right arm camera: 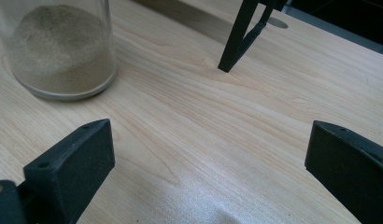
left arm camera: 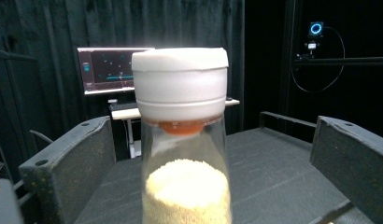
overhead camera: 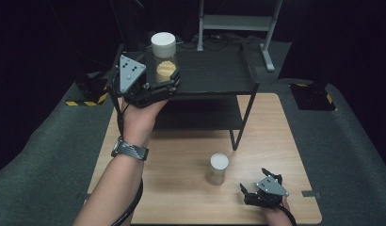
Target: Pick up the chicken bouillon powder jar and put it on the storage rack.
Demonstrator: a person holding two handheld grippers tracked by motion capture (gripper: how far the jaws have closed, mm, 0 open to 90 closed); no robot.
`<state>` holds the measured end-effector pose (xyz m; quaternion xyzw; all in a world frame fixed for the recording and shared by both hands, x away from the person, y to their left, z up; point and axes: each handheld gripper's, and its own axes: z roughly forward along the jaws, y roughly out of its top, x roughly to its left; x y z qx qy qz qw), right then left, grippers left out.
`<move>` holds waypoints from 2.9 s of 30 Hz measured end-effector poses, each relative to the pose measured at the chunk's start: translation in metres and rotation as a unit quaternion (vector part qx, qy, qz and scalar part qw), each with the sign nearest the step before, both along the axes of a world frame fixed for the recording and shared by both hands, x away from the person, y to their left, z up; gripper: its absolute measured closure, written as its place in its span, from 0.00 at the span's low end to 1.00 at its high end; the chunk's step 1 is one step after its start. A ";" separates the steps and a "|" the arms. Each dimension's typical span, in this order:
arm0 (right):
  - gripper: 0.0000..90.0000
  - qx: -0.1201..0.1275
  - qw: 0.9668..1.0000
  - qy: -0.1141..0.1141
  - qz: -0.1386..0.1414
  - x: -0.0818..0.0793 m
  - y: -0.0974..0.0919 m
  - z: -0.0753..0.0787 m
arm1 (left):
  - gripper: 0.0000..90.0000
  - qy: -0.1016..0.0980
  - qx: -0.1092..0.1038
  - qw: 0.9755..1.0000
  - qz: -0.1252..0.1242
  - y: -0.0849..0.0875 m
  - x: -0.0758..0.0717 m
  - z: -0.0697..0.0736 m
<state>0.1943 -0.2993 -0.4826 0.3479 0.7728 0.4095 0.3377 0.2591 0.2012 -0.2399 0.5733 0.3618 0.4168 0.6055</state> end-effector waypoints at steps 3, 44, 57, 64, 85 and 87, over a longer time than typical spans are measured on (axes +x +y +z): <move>0.01 -0.002 1.000 -0.001 0.000 0.000 0.000 0.000 | 0.00 0.001 -0.001 1.000 -0.002 0.002 -0.006 -0.003; 0.01 -0.012 1.000 -0.004 0.000 -0.001 0.004 0.000 | 0.00 0.073 0.033 0.997 -0.013 0.017 -0.079 -0.115; 0.01 -0.015 1.000 -0.005 0.000 -0.002 0.005 0.000 | 0.00 0.116 0.051 0.992 -0.022 0.021 -0.083 -0.167; 0.01 -0.018 1.000 -0.007 0.001 -0.002 0.006 0.000 | 0.00 0.132 0.063 0.989 -0.026 0.023 -0.084 -0.187; 0.01 -0.024 1.000 -0.011 -0.011 -0.005 0.010 -0.001 | 0.00 0.219 0.143 0.965 -0.028 0.017 -0.066 -0.239; 0.01 -0.023 1.000 -0.010 -0.014 -0.005 0.011 -0.001 | 0.00 0.232 0.145 0.961 -0.033 0.017 -0.063 -0.240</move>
